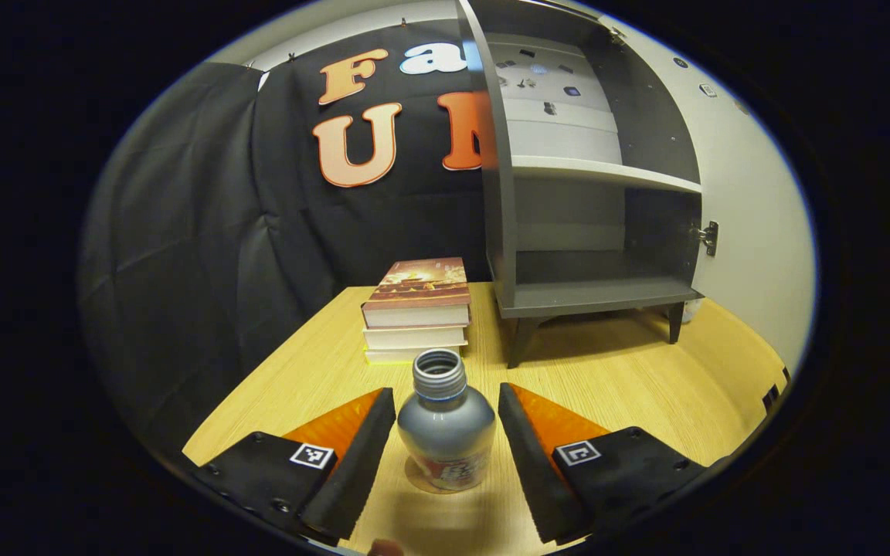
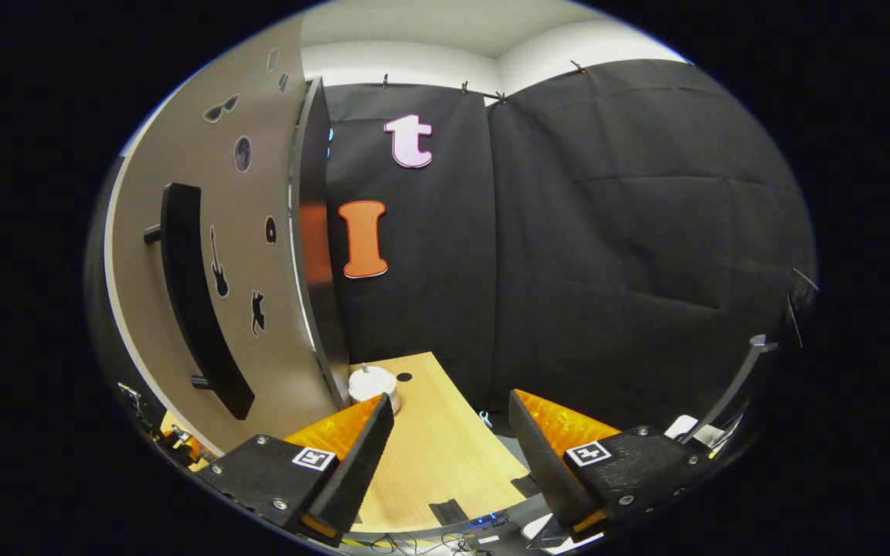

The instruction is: Open the cabinet door with the right hand, grasp the bottle in the cabinet with the left hand and place it on the coaster, then close the cabinet door with the right hand.

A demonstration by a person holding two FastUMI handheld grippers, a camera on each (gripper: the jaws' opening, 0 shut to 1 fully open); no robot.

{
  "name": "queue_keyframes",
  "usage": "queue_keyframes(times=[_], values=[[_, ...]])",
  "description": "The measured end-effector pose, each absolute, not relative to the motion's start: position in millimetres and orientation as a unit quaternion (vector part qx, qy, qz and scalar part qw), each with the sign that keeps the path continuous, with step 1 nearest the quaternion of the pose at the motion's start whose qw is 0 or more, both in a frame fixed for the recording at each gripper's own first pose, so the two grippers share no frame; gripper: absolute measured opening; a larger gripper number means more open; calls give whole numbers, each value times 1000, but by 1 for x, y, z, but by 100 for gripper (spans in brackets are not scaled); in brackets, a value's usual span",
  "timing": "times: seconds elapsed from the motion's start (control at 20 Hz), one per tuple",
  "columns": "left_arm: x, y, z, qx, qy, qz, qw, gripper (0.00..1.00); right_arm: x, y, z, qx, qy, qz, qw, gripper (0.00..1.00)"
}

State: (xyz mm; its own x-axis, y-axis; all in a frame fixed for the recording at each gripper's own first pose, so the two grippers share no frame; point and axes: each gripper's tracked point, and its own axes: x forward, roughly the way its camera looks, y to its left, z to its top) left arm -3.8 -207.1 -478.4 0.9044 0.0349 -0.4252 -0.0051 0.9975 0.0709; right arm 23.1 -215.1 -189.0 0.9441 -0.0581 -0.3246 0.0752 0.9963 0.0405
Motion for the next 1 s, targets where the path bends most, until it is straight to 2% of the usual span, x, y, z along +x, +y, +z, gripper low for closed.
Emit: queue_keyframes(times=[0.05,0.1,0.15,0.2,0.25,0.3,0.35,0.4,0.7,0.95,1.0], values=[[-4,-206,-472,37,214,9,976,89,22,-214,-192,27,165,-33,985,98],[-3,-205,-467,41,213,9,976,89,21,-214,-198,29,169,-31,985,98],[-5,-204,-461,44,213,9,976,89,20,-214,-206,32,175,-28,984,93],[-6,-205,-454,45,212,8,976,89,19,-212,-212,34,182,-25,982,98],[-5,-206,-445,44,209,8,977,89,19,-210,-220,36,189,-22,981,93],[-5,-207,-433,41,204,6,978,89,18,-210,-228,36,195,-19,980,98],[-4,-209,-419,39,197,5,980,89,17,-208,-234,37,200,-16,979,98],[-4,-210,-400,36,187,4,982,89,17,-205,-240,38,205,-11,978,93],[9,-210,-284,33,133,0,991,89,21,-179,-246,43,203,29,978,93],[14,-212,-195,34,98,-1,995,95,25,-157,-240,44,198,65,977,93],[14,-213,-179,26,92,-2,995,96,26,-154,-240,39,198,71,977,99]])
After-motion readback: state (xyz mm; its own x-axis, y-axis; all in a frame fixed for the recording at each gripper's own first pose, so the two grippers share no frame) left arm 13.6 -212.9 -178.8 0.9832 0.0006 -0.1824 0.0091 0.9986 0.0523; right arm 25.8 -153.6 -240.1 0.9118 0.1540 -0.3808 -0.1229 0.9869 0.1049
